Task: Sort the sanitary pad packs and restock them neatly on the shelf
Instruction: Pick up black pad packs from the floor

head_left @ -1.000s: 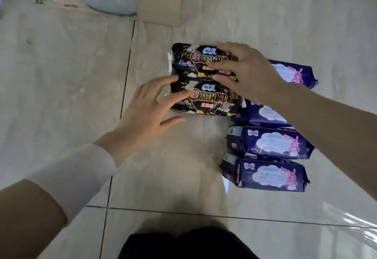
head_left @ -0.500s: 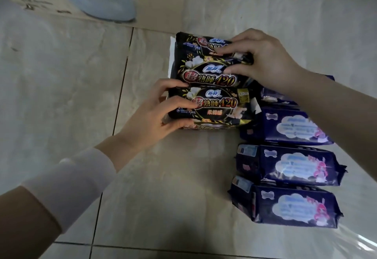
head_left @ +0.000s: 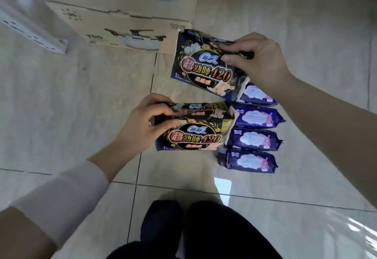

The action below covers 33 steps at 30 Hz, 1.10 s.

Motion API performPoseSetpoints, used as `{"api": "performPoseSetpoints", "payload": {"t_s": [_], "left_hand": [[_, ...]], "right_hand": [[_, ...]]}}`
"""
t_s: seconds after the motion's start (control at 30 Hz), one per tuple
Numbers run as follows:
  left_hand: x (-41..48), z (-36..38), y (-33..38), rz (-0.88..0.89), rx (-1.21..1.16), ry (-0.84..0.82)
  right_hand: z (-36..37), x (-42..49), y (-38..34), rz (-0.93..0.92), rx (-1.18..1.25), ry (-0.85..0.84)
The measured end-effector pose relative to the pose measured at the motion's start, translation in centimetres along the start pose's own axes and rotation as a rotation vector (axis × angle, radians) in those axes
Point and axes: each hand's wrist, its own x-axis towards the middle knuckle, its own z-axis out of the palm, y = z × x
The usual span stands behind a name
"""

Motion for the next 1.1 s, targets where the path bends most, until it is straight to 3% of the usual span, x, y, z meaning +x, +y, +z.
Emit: {"api": "performPoseSetpoints", "payload": {"t_s": [0.33, 0.53, 0.93, 1.1], "left_hand": [[-10.2, -10.9, 27.3, -0.219, -0.176, -0.272], [-15.4, -16.2, 42.8, -0.225, -0.187, -0.374], [-19.7, -13.5, 56.9, -0.087, -0.057, -0.358], [-20.6, -11.6, 60.8, -0.121, -0.074, -0.335]], "right_hand": [[-18.8, -12.1, -22.1, 0.283, 0.191, -0.029], [-30.0, -20.1, -33.0, 0.280, 0.231, 0.016], [-42.5, -28.2, -37.1, 0.179, 0.213, 0.156], [-47.0, -31.4, -36.8, 0.138, 0.262, 0.248]]}}
